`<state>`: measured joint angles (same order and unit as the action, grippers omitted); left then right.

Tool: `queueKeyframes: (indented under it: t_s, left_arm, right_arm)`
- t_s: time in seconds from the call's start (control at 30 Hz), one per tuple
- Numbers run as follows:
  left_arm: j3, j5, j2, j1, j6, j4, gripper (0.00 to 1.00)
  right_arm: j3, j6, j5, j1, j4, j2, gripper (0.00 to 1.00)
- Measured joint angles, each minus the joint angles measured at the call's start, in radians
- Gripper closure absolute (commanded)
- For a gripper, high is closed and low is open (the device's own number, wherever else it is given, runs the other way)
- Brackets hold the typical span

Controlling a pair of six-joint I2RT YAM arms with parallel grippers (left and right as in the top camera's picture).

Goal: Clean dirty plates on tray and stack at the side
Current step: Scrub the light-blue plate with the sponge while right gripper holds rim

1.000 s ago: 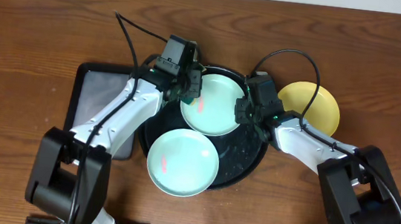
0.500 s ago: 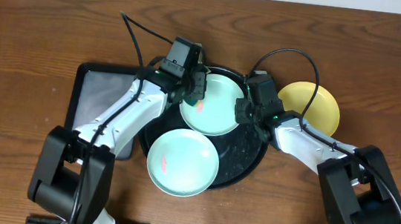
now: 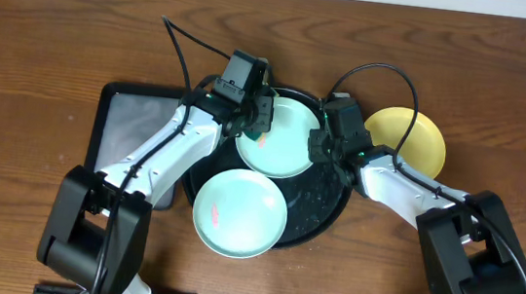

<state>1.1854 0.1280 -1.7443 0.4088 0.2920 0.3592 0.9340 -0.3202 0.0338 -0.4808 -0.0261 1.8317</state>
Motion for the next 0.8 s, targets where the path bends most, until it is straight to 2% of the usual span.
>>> queueKeyframes:
  t_s: [0.5,0.8]
  left_arm:
    - [0.0,0.0,0.0,0.0,0.008,0.0,0.93]
    - [0.0,0.0,-0.084,-0.002,0.097,0.0,0.92]
  right_arm:
    - [0.0,0.0,0.0,0.0,0.0,0.0,0.99]
    - [0.0,0.0,0.0,0.0,0.001,0.0,0.99]
